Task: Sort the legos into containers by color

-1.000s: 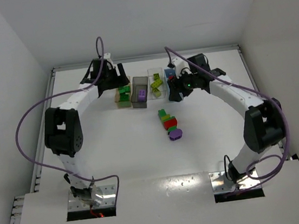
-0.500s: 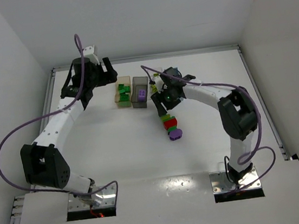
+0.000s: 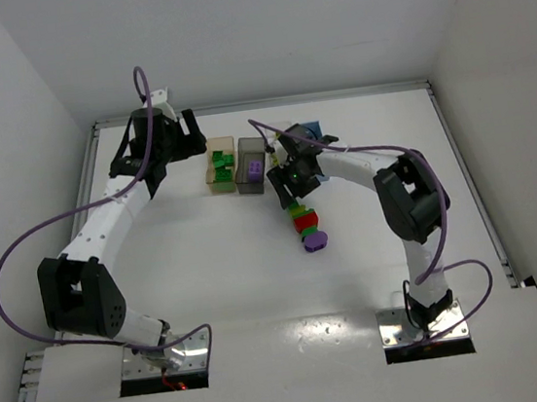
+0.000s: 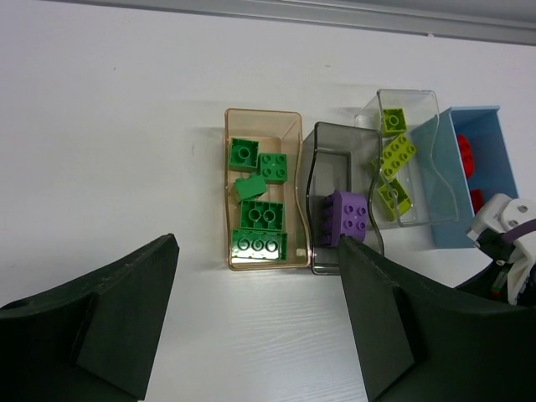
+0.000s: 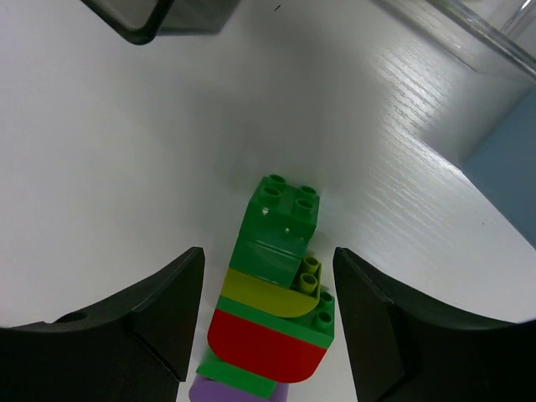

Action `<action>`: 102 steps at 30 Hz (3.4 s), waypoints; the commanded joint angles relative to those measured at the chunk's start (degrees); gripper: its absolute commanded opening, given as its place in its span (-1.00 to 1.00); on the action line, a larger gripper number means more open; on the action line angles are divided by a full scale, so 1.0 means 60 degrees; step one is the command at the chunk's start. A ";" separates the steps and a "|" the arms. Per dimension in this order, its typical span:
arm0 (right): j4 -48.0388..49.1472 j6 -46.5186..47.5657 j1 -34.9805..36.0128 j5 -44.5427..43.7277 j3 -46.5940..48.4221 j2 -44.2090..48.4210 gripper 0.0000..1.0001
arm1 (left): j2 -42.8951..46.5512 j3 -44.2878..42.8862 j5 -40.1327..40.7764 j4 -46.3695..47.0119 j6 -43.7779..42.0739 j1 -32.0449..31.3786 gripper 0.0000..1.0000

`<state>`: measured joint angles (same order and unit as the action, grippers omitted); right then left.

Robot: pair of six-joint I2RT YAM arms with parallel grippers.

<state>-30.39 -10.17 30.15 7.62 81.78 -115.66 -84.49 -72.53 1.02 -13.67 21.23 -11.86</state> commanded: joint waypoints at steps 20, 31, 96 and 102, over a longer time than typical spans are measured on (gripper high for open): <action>0.0114 -0.0326 0.0058 0.0107 0.0624 -0.0604 -0.71 | -0.0187 0.0208 -0.0767 0.0213 0.0005 0.0262 0.71; 0.0642 -0.1889 -0.0366 0.3521 0.0799 0.1258 -0.98 | 0.0399 0.2683 -0.7593 0.2643 0.1234 0.1507 0.69; 0.2311 -0.6581 -0.0909 0.0488 0.0990 0.2650 -1.00 | -0.0216 0.2362 -0.7582 0.1517 -0.0243 -0.2023 0.66; 0.2311 -0.6581 -0.0909 0.0576 0.0990 0.2650 -1.00 | -0.0391 0.2275 -0.7582 0.1605 -0.0243 -0.2023 0.66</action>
<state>-19.09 -48.42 24.88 10.13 87.74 -102.45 -86.41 -56.21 -44.51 -5.08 21.02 -23.55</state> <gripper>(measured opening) 0.370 0.829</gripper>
